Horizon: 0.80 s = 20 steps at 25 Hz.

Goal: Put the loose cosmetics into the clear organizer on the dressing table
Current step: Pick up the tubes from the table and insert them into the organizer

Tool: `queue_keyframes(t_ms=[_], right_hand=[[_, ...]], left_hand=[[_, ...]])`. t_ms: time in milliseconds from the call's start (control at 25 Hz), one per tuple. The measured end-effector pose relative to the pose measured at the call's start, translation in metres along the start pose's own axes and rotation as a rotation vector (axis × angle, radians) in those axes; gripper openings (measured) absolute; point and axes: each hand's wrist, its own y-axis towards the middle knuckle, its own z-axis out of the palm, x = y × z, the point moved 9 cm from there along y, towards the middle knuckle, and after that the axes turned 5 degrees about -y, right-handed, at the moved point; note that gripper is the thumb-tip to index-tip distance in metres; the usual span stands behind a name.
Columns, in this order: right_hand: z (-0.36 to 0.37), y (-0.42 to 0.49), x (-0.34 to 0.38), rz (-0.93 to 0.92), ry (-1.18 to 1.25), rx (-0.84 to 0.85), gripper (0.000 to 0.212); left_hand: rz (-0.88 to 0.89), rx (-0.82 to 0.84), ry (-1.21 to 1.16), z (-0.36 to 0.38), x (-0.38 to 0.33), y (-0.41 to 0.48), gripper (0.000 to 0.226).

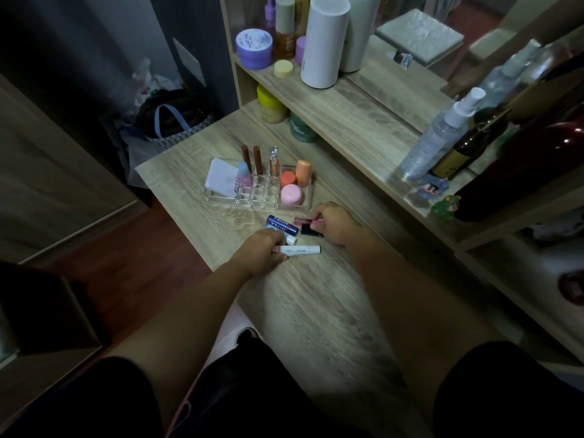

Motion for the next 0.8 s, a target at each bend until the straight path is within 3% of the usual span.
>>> queue_keyframes(t_ms=[120, 280, 640, 800], right_hand=[[0.003, 0.002, 0.003, -0.023, 0.004, 0.038, 0.031], [0.004, 0.003, 0.005, -0.045, -0.045, 0.049, 0.025], [0.015, 0.004, 0.003, -0.024, 0.121, 0.134, 0.03], [0.014, 0.008, -0.001, -0.014, 0.168, 0.091, 0.02]], left_hand=[[0.012, -0.003, -0.001, 0.0, -0.001, 0.001, 0.018], [0.021, -0.006, 0.003, 0.0, -0.002, 0.002, 0.018], [0.013, -0.019, -0.022, -0.001, 0.0, 0.004, 0.02], [0.01, -0.025, -0.034, -0.001, 0.002, 0.005, 0.019]])
